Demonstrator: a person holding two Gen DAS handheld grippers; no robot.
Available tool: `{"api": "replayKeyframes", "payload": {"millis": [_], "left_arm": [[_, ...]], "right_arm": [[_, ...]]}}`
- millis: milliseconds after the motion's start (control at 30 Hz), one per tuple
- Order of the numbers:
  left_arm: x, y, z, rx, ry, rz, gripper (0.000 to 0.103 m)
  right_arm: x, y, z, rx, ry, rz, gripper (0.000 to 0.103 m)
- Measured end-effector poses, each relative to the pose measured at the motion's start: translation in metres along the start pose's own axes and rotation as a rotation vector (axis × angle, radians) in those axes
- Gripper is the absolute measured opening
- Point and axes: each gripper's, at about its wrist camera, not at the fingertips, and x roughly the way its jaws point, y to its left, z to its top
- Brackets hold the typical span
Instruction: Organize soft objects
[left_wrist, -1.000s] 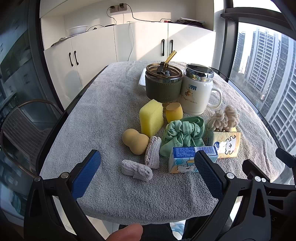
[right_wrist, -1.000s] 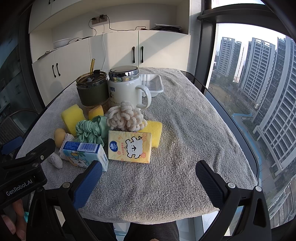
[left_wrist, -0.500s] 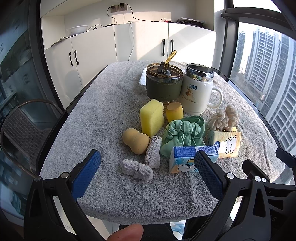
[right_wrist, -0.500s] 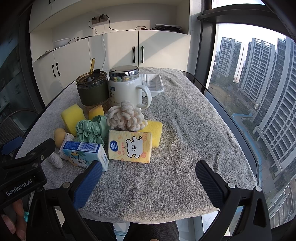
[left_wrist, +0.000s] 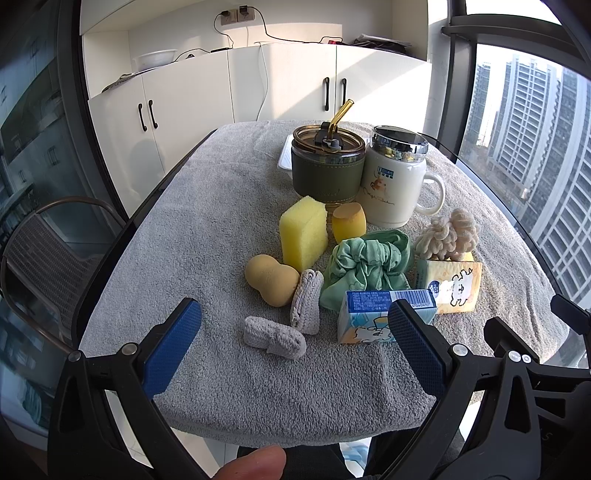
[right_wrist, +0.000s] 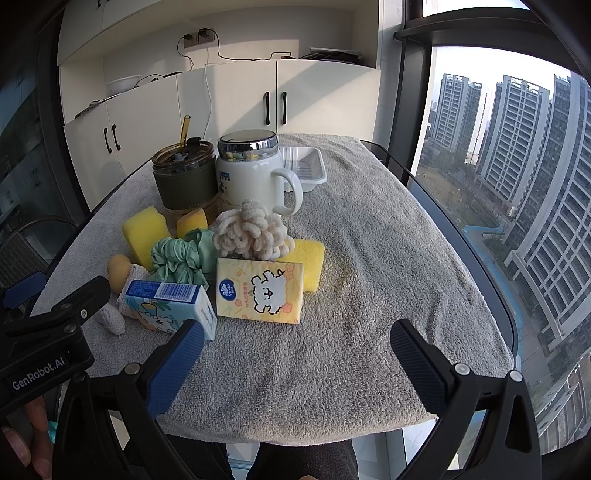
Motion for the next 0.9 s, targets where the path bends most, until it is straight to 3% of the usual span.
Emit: {"api": "replayKeyframes", "payload": {"millis": [900], "left_arm": [[-0.0001,-0.0012,-0.0001,0.0,-0.004,-0.02,0.103]], "right_arm": [[-0.0002,0.0041,-0.0013,-0.013,0.004,-0.002,0.103]]}}
